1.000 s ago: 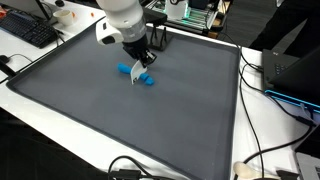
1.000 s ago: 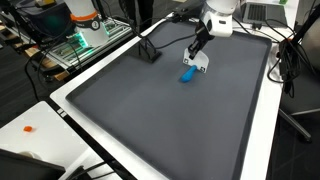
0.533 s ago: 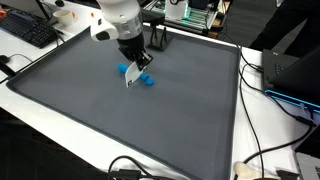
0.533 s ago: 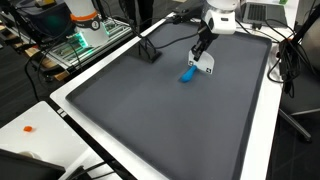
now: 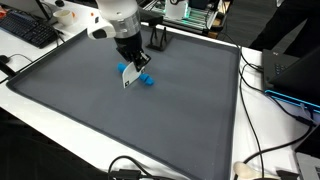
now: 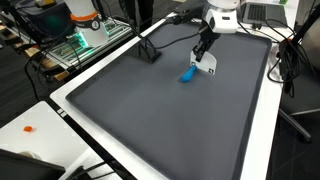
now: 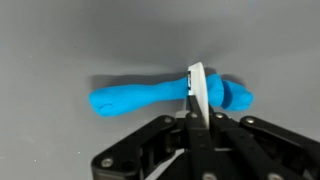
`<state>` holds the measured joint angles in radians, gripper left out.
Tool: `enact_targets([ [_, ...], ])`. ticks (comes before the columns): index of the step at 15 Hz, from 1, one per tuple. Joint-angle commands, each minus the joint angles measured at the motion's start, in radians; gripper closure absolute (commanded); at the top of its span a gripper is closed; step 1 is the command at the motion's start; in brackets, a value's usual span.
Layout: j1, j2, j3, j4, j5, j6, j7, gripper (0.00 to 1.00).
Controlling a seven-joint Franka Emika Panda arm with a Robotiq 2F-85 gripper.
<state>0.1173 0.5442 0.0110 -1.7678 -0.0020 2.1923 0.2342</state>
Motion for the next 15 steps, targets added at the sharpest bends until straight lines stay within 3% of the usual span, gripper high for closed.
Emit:
enact_targets([
  [1,0.003,-0.041,-0.007,-0.033,-0.013,-0.002,0.000,0.99],
  [15,-0.013,-0.067,-0.025,-0.015,-0.048,-0.056,-0.022,0.99],
])
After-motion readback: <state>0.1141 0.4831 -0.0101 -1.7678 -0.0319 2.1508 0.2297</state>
